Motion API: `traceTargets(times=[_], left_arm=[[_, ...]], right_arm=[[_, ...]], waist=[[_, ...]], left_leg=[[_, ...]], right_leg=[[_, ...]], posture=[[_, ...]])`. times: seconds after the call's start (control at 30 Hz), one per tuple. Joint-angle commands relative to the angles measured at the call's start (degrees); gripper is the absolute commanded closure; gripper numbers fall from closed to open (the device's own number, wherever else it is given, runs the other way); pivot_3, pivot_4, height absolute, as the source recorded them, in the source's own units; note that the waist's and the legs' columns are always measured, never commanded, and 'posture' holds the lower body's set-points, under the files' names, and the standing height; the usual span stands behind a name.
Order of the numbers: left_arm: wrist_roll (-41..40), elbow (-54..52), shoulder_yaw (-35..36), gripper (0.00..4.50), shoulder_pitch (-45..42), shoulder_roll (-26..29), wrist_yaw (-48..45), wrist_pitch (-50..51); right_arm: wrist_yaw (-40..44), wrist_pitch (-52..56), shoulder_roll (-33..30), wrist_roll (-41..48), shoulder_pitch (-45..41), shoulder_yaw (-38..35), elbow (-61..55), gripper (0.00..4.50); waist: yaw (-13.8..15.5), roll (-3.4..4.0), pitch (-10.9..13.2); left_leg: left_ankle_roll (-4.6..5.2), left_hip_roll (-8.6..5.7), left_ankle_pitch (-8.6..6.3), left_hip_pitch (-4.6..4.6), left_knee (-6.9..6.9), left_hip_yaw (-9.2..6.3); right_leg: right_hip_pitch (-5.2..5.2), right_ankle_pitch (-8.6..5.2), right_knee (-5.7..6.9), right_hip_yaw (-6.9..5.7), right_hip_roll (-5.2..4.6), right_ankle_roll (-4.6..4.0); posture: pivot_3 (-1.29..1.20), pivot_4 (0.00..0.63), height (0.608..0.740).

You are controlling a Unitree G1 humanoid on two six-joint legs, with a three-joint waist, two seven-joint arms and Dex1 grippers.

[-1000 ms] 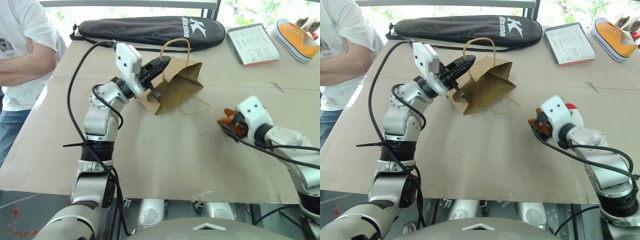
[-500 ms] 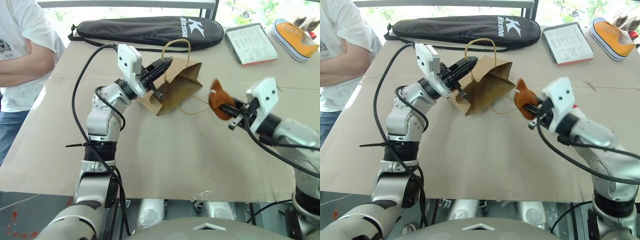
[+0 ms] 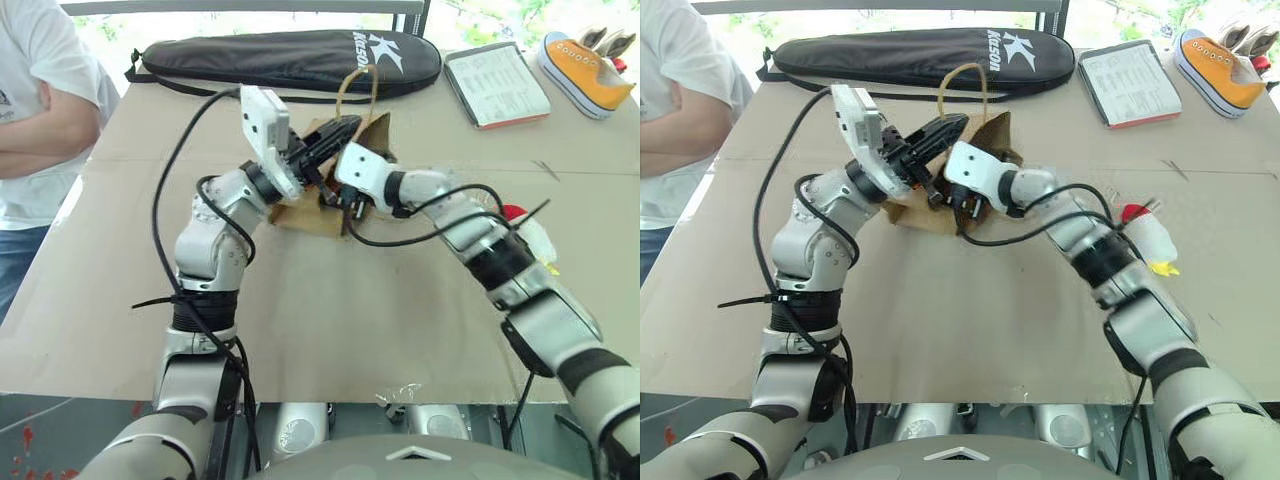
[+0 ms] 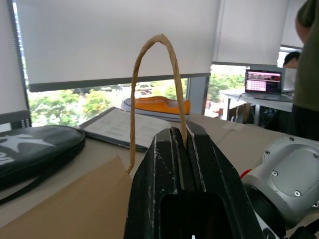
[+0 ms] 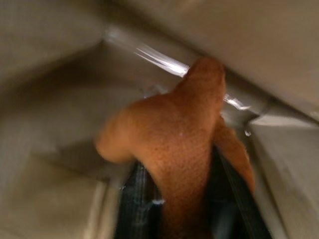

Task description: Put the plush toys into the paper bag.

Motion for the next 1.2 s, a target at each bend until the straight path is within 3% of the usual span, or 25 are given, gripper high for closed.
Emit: traceTargets(times=[0.03,0.1,0.27,0.4,0.57,0.73,0.8,0.83,0.93,1.1,1.2], left_arm=[[-0.3,-3.4,0.5,4.5,0.8,0.5,0.6,0.0],[0.0,-3.6,1.3,4.5,2.0,1.3,0.9,-0.3],[0.6,-3.9,1.7,4.5,4.0,2.0,1.8,-1.1],[1.1,-3.4,1.4,4.5,4.0,1.6,2.0,-1.7],[1.6,-2.6,1.0,4.5,3.4,1.2,2.0,-2.5],[2.1,-0.9,0.5,4.5,2.7,0.9,0.9,-3.6],[2.5,0.6,-0.1,4.5,1.5,0.0,0.6,-4.3],[2.7,1.2,-0.6,4.5,1.0,-0.3,0.2,-4.7],[2.9,2.1,-1.0,4.5,0.2,-0.6,-0.4,-5.2],[3.1,3.8,-0.5,4.5,-0.4,-0.6,-1.1,-6.0],[3.0,4.3,-0.5,4.5,-0.8,-1.1,-1.0,-6.1]], right_arm=[[2.2,-6.6,0.8,0.4,-0.9,-3.1,1.5,2.02],[6.3,-5.2,-1.8,2.9,2.5,-5.0,-5.2,1.17],[8.7,4.5,-10.5,7.2,13.5,-11.9,-27.4,1.17],[5.3,17.9,-14.1,9.9,21.2,-17.5,-42.5,1.17],[-1.1,36.3,-19.3,13.5,34.2,-32.4,-63.0,1.17],[-5.5,50.0,-26.0,11.5,44.0,-42.9,-70.9,1.17],[-8.7,55.2,-31.7,6.3,50.9,-42.2,-67.3,1.17],[-10.0,58.7,-30.6,6.9,51.6,-43.1,-65.1,1.17],[-11.8,61.0,-31.0,6.5,52.9,-41.7,-62.8,1.94],[-12.1,59.5,-30.2,7.9,54.6,-43.7,-64.8,4.28],[-9.9,54.1,-29.4,10.3,56.5,-47.5,-67.6,4.4]], waist=[[0.3,0.0,0.0],[0.3,0.0,0.0],[0.6,0.01,0.0],[0.2,0.02,0.0],[1.1,0.02,0.0],[1.7,0.0,0.0],[1.9,0.0,0.0],[1.7,-0.04,-0.1],[1.2,-0.01,-0.1],[1.5,0.0,-0.1],[1.8,-0.01,-0.1]], left_leg=[[0.0,-0.01,0.0,-0.01,0.02,0.0],[0.01,-0.07,0.0,-0.05,0.04,0.02],[0.05,-0.1,-0.03,-0.03,0.08,-0.01],[0.03,-0.03,-0.02,0.03,0.07,0.0],[0.03,-0.04,-0.03,0.0,0.05,-0.05],[0.08,-0.12,-0.05,0.08,0.12,0.03],[0.09,-0.13,-0.05,0.08,0.11,0.01],[0.09,-0.15,-0.05,0.07,0.12,-0.03],[0.1,-0.18,-0.06,0.15,0.15,0.08],[0.24,-0.16,-0.14,0.14,0.15,-0.02],[0.22,-0.14,-0.13,0.07,0.15,-0.05]], right_leg=[[0.01,0.0,0.0,-0.01,-0.04,0.0],[0.01,0.01,0.0,0.0,-0.17,0.01],[0.06,0.01,0.01,-0.06,-0.28,0.02],[0.07,0.01,0.07,-0.05,-0.23,0.02],[0.07,0.0,0.06,-0.08,-0.21,0.01],[0.18,0.01,0.0,-0.01,-0.23,0.02],[0.19,0.01,0.0,-0.02,-0.23,0.01],[0.23,0.0,-0.04,-0.06,-0.23,0.01],[0.23,0.01,0.0,0.14,-0.07,0.02],[0.23,0.0,0.0,0.1,0.04,0.02],[0.23,-0.01,-0.08,0.07,-0.01,0.03]], posture=[[0.0,0.15,0.74],[0.0,0.15,0.74],[0.0,0.15,0.74],[0.0,0.15,0.74],[0.0,0.15,0.74],[0.0,0.15,0.74],[0.0,0.15,0.74],[0.0,0.15,0.74],[0.0,0.15,0.74],[0.0,0.15,0.74],[0.0,0.15,0.74]])
